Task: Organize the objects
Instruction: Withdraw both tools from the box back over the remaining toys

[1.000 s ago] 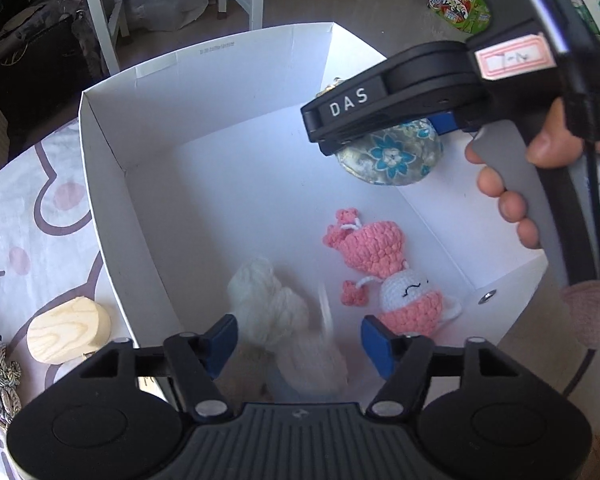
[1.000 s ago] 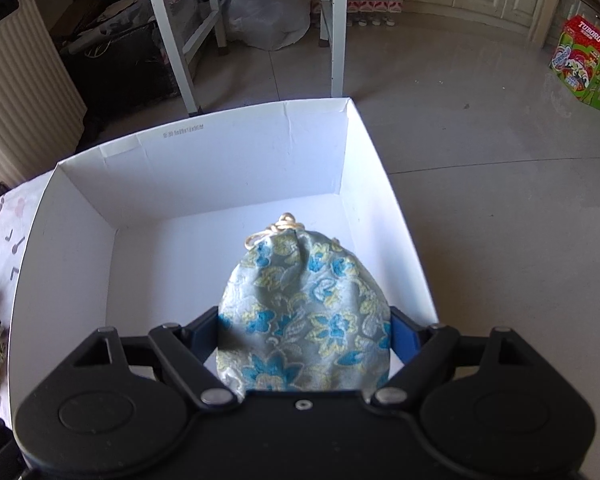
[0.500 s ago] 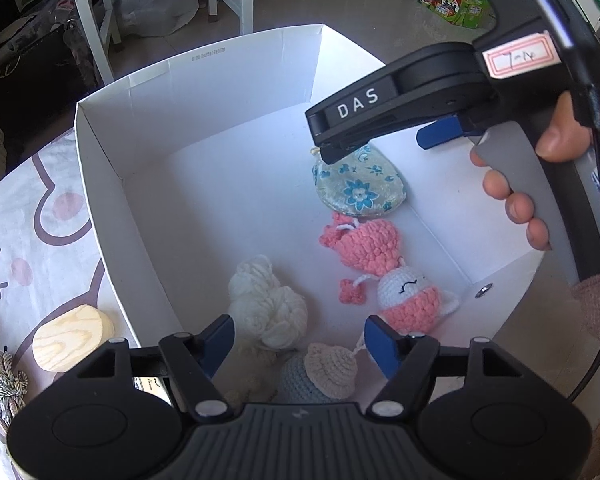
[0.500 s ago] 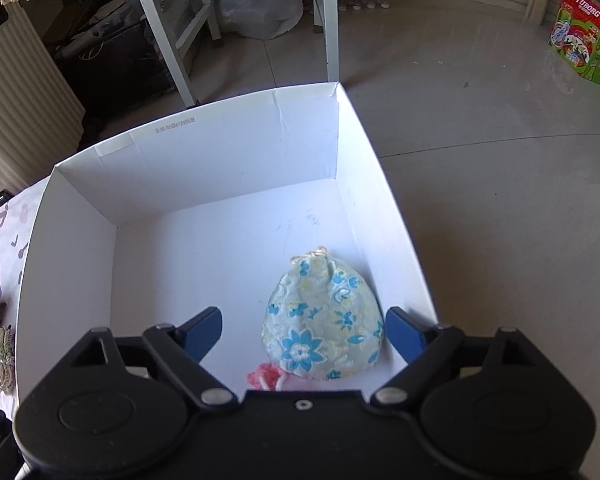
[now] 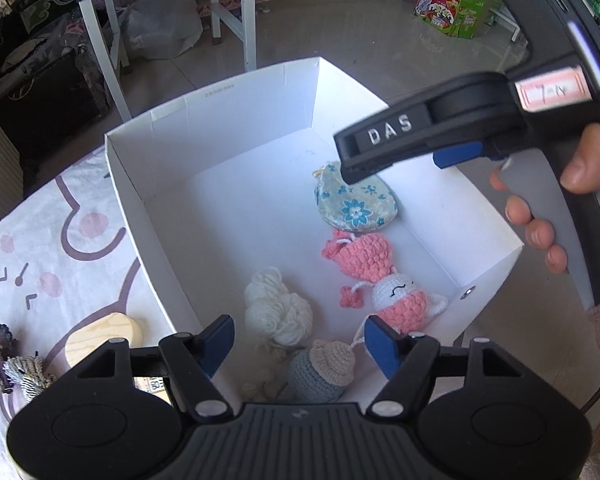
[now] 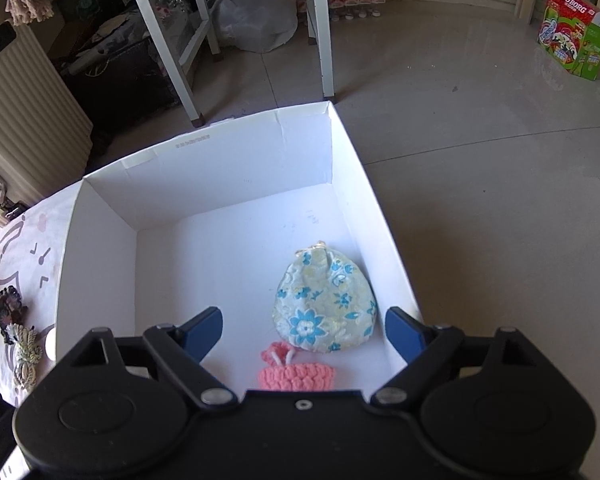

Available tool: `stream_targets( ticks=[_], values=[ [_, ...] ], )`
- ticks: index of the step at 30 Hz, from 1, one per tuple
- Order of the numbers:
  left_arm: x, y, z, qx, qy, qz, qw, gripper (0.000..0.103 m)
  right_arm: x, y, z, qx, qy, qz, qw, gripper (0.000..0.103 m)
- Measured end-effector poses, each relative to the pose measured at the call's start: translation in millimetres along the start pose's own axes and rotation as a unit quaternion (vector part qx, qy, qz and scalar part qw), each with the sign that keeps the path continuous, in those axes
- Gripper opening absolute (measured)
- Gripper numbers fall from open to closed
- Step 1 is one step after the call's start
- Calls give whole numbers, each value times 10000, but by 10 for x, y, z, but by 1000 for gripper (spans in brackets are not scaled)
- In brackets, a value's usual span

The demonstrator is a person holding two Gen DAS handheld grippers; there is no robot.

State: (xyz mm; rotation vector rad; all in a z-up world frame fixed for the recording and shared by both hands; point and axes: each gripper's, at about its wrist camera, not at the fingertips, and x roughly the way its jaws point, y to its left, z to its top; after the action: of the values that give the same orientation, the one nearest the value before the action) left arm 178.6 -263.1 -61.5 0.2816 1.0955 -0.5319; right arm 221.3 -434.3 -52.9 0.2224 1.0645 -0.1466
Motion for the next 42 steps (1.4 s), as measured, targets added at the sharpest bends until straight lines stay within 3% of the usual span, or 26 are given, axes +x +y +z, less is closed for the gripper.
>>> stream_targets(
  ticks=[26, 42],
  values=[
    [-699, 373, -316, -525, -414, 64, 9977, 73, -1068, 168, -592, -284, -650, -29, 9975, 89],
    [-914, 597, -494, -1046, -733, 185, 9916, 100, -1246, 144, -949, -274, -931, -442, 9943, 103]
  ],
)
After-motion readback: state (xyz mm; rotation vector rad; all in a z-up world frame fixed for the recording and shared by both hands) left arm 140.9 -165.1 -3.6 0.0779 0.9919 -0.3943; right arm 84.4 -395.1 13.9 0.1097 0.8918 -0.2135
